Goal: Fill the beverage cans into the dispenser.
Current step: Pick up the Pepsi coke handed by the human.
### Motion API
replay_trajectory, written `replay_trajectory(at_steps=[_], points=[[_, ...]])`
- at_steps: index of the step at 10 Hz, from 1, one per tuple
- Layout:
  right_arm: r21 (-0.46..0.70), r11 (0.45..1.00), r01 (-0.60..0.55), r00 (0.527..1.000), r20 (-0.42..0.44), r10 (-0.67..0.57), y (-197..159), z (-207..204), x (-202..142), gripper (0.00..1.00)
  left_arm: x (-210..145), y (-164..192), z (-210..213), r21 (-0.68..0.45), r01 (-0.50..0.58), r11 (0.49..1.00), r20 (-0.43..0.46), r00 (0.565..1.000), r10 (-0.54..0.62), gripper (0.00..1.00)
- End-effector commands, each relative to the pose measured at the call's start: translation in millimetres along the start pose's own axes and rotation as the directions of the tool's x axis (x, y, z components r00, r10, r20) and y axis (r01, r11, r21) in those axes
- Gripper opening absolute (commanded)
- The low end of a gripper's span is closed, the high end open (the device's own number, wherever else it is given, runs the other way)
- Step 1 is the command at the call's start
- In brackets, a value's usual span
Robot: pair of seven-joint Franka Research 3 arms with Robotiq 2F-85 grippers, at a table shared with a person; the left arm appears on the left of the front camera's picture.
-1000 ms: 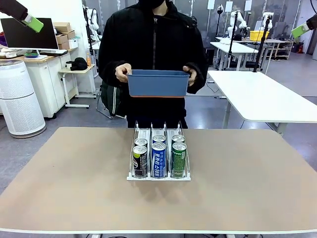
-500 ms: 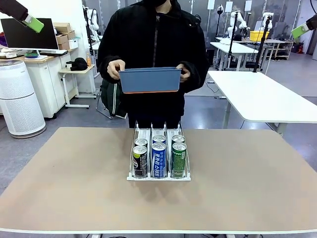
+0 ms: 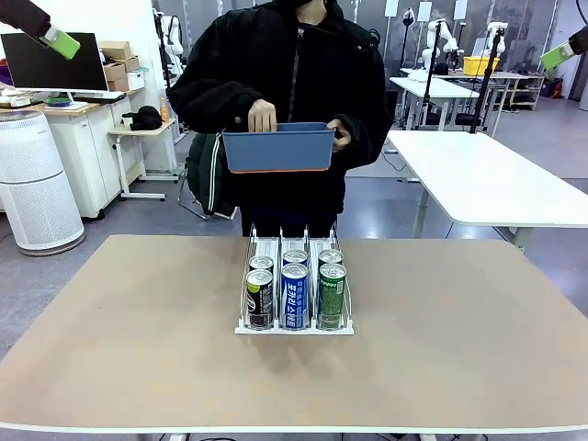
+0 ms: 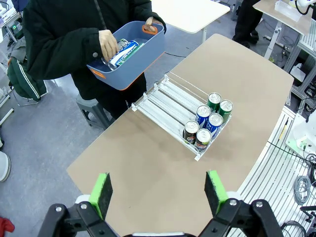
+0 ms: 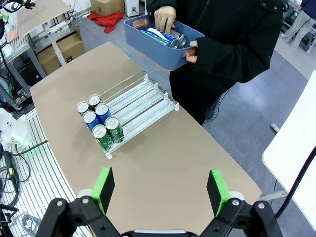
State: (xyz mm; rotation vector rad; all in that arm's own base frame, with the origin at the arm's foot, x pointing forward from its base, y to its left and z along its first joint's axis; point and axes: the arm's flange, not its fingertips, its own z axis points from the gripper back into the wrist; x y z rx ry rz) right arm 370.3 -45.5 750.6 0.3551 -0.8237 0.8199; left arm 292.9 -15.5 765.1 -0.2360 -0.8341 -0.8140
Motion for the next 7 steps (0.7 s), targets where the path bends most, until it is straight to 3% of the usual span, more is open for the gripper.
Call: replay_trajectory(at_steps=[1,7], points=[[0.008,1.0,0.006,1.0,0.001,-0.006,0.9,-0.4,1.5,1.0,-1.8,0.8,-1.9,-0.003,-0.003,1.0,-0.002,1.0,0.003,1.0],[0.008,1.0,0.006,1.0,0.001,-0.006,0.9,-0.4,1.5,1.0,-1.8,0.8,-1.9,-0.003,-0.003,1.0,-0.002,1.0,0.003,1.0]])
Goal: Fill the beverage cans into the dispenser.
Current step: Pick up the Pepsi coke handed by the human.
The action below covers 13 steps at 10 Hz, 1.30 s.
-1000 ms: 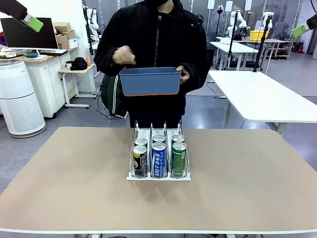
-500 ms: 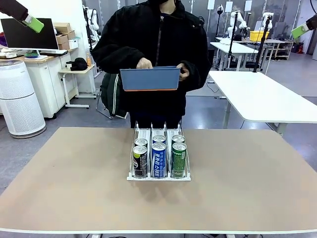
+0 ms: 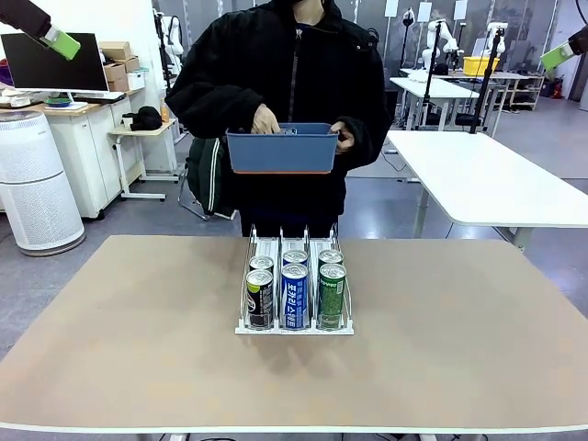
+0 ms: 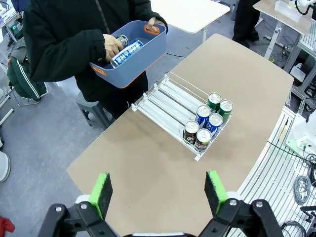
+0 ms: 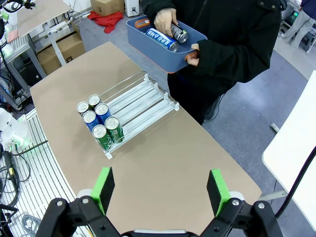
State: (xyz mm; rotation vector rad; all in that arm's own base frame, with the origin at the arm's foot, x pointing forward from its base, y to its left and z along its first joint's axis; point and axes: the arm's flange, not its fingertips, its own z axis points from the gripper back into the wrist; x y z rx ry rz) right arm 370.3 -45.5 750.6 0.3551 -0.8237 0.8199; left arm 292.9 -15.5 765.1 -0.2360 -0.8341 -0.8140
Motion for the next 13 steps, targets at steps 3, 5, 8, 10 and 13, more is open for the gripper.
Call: replay_trajectory(at_steps=[3,5,8,10,13], points=[[0.008,1.0,0.006,1.0,0.001,-0.006,0.9,-0.4,1.5,1.0,-1.8,0.8,-1.9,-0.003,-0.003,1.0,-0.002,1.0,0.003,1.0],[0.008,1.0,0.006,1.0,0.001,-0.006,0.9,-0.4,1.5,1.0,-1.8,0.8,-1.9,-0.003,-0.003,1.0,-0.002,1.0,0.003,1.0],[0.008,1.0,0.006,1.0,0.001,-0.006,0.9,-0.4,1.5,1.0,-1.8,0.8,-1.9,-0.003,-0.003,1.0,-0.002,1.0,0.003,1.0],[0.008,1.0,0.006,1.0,0.001,-0.006,0.9,-0.4,1.5,1.0,-1.8,0.8,-1.9,-0.003,-0.003,1.0,-0.002,1.0,0.003,1.0],[0.008,1.0,0.006,1.0,0.001,-0.006,0.9,-0.4,1.5,1.0,-1.8,0.8,-1.9,-0.003,-0.003,1.0,-0.002,1.0,0.003,1.0]])
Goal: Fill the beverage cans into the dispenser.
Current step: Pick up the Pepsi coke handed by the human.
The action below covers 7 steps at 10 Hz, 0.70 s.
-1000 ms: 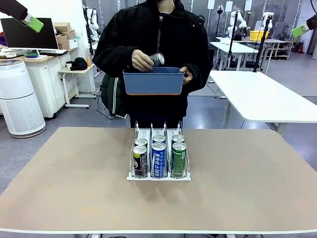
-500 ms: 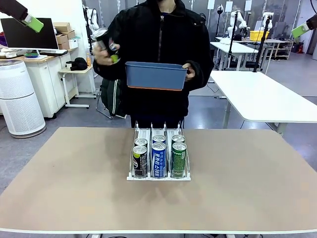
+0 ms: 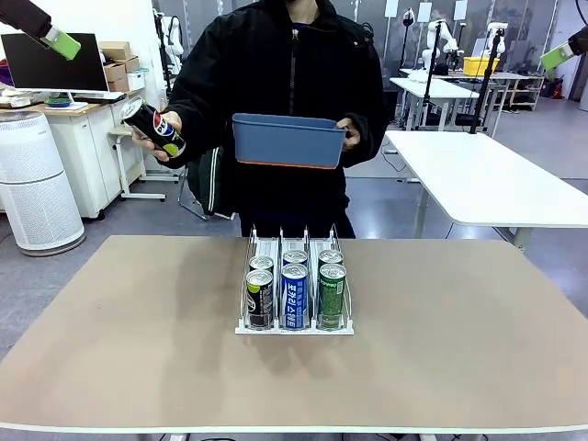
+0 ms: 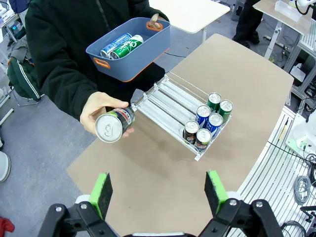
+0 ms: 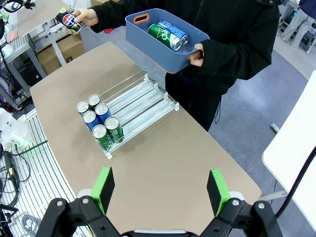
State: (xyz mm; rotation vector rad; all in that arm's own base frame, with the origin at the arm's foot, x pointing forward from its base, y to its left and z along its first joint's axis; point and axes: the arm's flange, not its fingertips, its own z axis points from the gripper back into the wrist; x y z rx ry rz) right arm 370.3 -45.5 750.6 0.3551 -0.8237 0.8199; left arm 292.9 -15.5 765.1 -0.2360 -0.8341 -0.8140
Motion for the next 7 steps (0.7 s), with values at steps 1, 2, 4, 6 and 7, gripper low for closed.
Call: replay_trajectory(at_steps=[1,2,4,6,7], points=[[0.008,1.0,0.006,1.0,0.001,-0.006,0.9,-0.4,1.5,1.0,-1.8,0.8,-1.9,-0.003,-0.003,1.0,-0.002,1.0,0.003,1.0],[0.008,1.0,0.006,1.0,0.001,-0.006,0.9,-0.4,1.5,1.0,-1.8,0.8,-1.9,-0.003,-0.003,1.0,-0.002,1.0,0.003,1.0],[0.008,1.0,0.006,1.0,0.001,-0.006,0.9,-0.4,1.5,1.0,-1.8,0.8,-1.9,-0.003,-0.003,1.0,-0.002,1.0,0.003,1.0],[0.008,1.0,0.006,1.0,0.001,-0.006,0.9,-0.4,1.5,1.0,-1.8,0.8,-1.9,-0.003,-0.003,1.0,-0.002,1.0,0.003,1.0],[0.008,1.0,0.006,1.0,0.001,-0.006,0.9,-0.4,1.5,1.0,-1.8,0.8,-1.9,-0.003,-0.003,1.0,-0.002,1.0,0.003,1.0]])
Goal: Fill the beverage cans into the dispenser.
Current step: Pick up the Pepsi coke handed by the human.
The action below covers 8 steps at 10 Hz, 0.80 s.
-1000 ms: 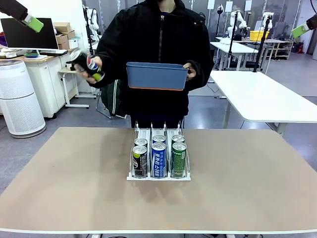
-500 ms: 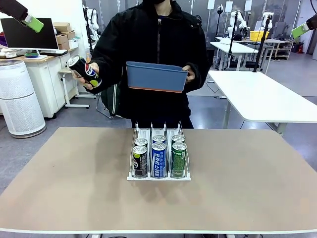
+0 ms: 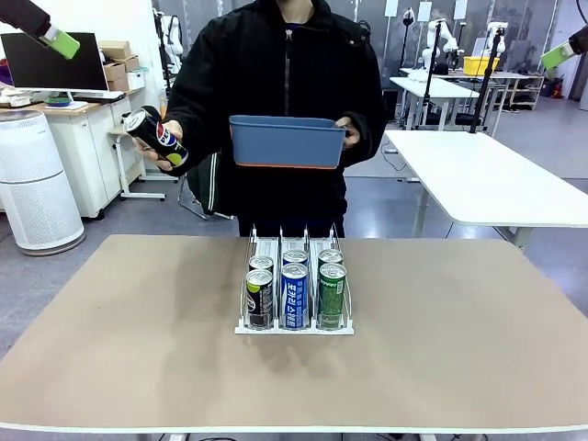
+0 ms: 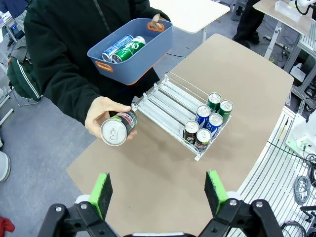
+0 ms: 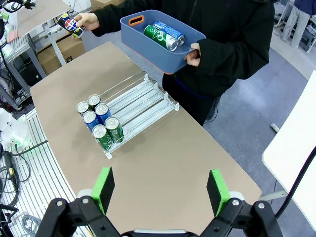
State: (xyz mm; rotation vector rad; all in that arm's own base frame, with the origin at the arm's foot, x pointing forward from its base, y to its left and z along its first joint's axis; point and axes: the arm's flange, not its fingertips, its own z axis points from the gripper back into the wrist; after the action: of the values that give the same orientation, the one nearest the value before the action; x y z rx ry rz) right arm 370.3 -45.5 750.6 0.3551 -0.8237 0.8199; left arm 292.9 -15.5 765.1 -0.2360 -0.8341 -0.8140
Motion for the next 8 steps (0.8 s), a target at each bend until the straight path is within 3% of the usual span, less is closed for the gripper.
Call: replay_trajectory(at_steps=[1,8], points=[[0.008,1.0,0.006,1.0,0.001,-0.006,0.9,-0.4,1.5,1.0,-1.8,0.8,-1.9,-0.003,-0.003,1.0,-0.002,1.0,0.003,1.0],[0.008,1.0,0.006,1.0,0.001,-0.006,0.9,-0.4,1.5,1.0,-1.8,0.8,-1.9,-0.003,-0.003,1.0,-0.002,1.0,0.003,1.0]])
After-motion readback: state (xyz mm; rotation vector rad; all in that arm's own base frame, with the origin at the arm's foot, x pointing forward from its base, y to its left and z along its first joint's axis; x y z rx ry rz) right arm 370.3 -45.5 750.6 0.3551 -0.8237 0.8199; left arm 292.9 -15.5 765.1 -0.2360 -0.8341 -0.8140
